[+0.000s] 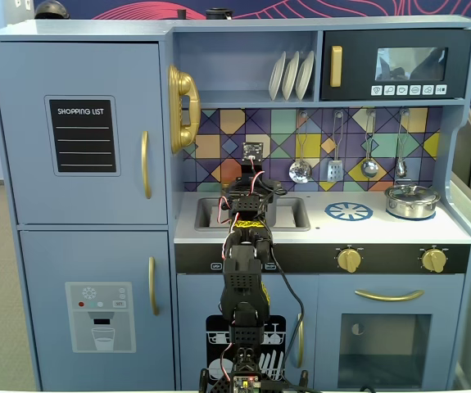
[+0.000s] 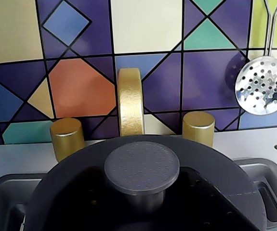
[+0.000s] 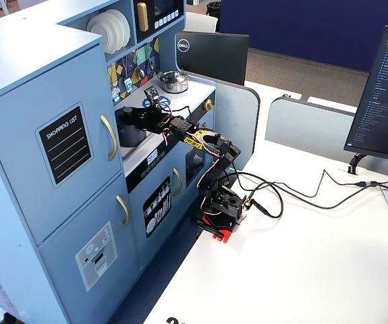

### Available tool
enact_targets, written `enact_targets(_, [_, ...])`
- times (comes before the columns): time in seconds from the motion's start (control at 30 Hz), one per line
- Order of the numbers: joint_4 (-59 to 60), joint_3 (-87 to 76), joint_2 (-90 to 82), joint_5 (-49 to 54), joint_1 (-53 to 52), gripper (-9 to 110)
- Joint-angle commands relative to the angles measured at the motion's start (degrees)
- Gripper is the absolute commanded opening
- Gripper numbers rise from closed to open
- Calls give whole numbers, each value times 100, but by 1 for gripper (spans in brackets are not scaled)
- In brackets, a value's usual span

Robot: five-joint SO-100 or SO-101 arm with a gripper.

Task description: Take off the lid from the gray recipient and place it on the counter

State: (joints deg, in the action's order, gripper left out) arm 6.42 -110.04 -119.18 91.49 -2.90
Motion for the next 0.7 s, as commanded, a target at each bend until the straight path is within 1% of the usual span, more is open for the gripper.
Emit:
enact_targets(0.0, [-185,457,0,18,88,0])
enact_targets(0.2, [-308,694,-9,97,97,0])
enact_targets(0.4, [9,1222,-141,272,-18,0])
enact_targets(0.53, [70,1380,-272,369,-387,0])
enact_targets(0.67, [-97,1459,-316,343,-1046,0])
